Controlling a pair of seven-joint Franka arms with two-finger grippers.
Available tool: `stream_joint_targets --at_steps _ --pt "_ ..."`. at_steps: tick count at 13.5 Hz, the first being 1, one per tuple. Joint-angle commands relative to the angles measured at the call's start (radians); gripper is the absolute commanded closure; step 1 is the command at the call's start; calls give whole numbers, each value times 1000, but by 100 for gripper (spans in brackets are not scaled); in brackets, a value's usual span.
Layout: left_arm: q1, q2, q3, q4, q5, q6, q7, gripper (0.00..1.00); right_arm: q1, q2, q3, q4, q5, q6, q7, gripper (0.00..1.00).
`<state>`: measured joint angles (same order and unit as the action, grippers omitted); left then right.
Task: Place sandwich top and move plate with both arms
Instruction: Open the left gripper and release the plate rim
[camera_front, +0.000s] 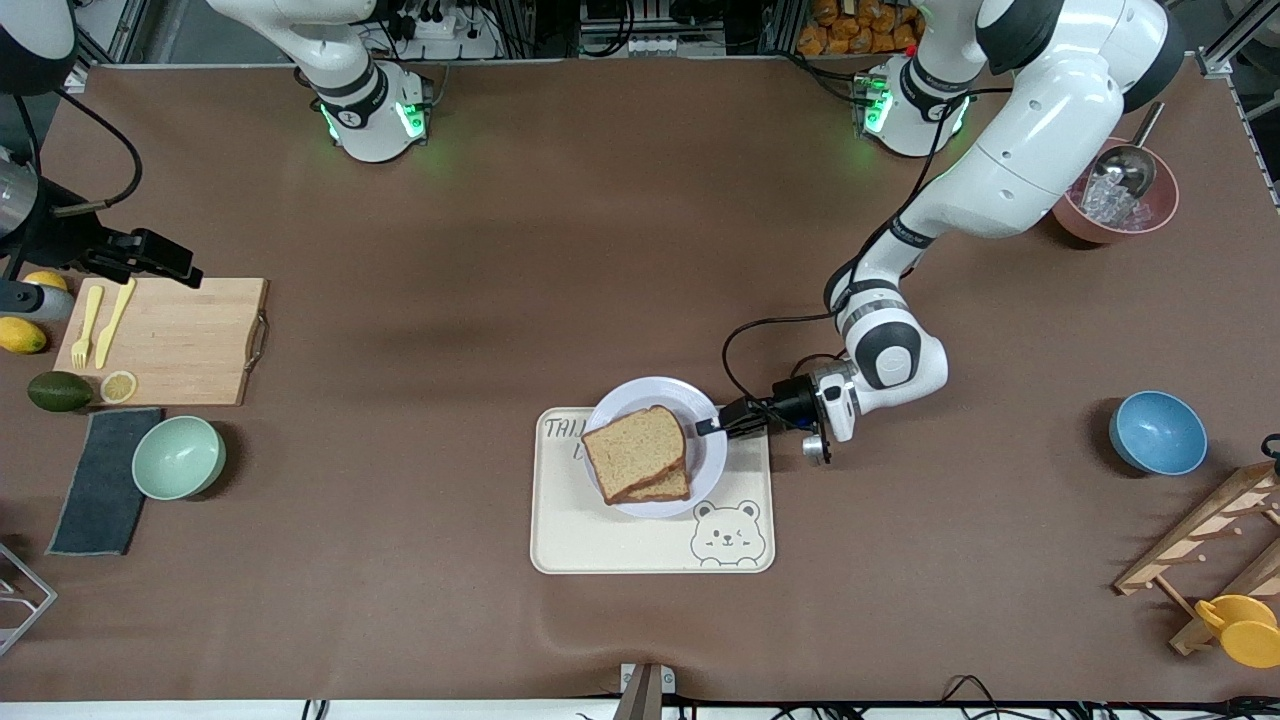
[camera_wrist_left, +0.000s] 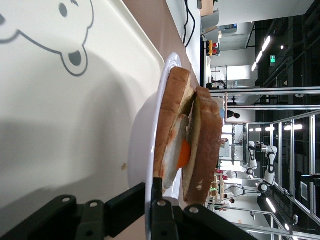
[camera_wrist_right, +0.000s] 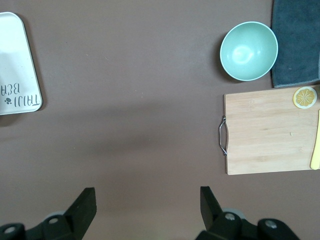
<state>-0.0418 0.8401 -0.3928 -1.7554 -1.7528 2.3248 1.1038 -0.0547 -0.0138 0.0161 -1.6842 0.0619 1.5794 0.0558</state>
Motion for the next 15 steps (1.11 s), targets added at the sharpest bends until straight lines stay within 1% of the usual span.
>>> stream_joint_targets --at_steps 1,3,7,8,9,10,12,15 --pt "-4 8 5 17 -39 -2 37 100 12 11 -8 17 -16 -2 7 7" --pt "-6 16 5 19 -48 -2 50 100 12 18 -8 17 -14 -2 7 7" --pt "-23 57 5 56 -53 -2 91 100 10 20 -8 18 -16 -2 7 7" --pt "-21 59 5 56 -51 -2 102 91 10 20 -8 18 -14 -2 7 7" --pt "-15 57 5 56 -47 -2 105 50 10 20 -8 18 -14 -2 7 7" --pt "-9 54 5 56 -47 -2 105 0 10 18 -8 18 -14 -2 7 7" --pt "3 43 6 57 -36 -2 105 0 10 18 -8 18 -14 -3 6 7" --pt "28 37 20 56 -33 -2 180 0 10 18 -8 18 -14 -4 6 7"
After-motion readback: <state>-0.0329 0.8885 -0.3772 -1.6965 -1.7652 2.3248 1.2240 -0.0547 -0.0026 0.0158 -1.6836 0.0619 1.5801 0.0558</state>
